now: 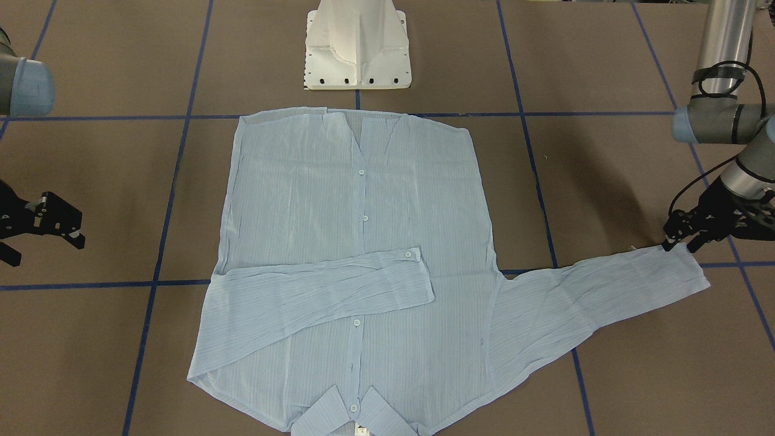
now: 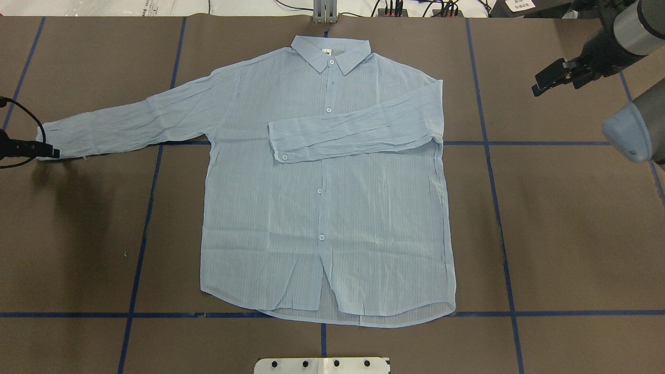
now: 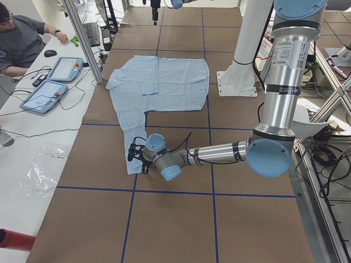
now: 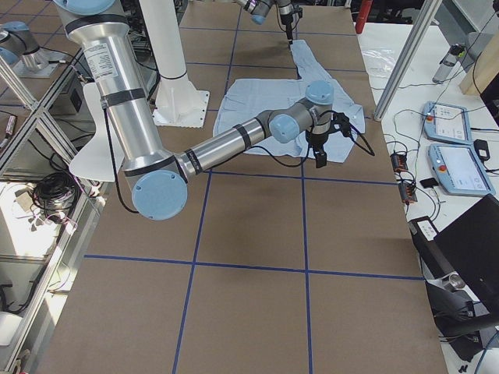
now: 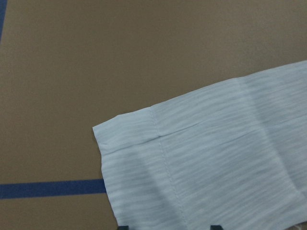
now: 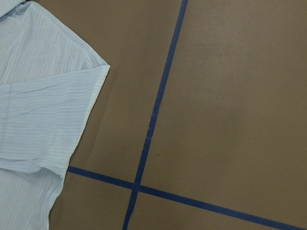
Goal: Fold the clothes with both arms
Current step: 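Grasp the sleeve cuff nearest the left gripper with the left gripper, then carry the held sleeve across the shirt front over the other sleeve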
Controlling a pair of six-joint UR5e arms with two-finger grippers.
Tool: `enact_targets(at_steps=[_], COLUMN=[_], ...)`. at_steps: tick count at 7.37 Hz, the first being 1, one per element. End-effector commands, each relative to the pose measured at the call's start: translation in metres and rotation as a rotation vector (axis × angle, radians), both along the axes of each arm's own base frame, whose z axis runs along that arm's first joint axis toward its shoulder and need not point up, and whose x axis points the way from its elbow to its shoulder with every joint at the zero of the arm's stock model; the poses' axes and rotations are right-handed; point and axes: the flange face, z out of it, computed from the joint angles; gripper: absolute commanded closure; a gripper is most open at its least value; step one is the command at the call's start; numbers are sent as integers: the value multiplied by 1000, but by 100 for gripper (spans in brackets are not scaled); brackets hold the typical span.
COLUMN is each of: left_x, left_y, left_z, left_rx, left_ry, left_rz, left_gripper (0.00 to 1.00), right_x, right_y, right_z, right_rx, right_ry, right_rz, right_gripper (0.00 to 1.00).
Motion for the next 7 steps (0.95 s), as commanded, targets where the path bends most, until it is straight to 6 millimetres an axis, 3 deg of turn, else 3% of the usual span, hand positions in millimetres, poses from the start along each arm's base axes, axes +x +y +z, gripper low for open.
enact_targets(at_steps=[1,2,4,5,7], left_x=[0,0,-3,-3,-2], left_y=[0,0,4,2,-2], left_z=[0,-3,-7,-27,-101], left_rx=[0,4,16,51,146], left_ry=[1,6,11,27,96], left_rz=[-1,-1,5,2,0], left_gripper=[56,99,100,100,100], right_x=[0,0,-1,-1,-1], right_y=[0,0,-1,-1,-2], right_z=[-1,-2,-5,-5,-6], right_rx=[1,2,5,5,7], right_ry=[-1,-2,-4,-4,-4], right_rz=[0,0,1,1,1], right_gripper=[0,0,0,0,0])
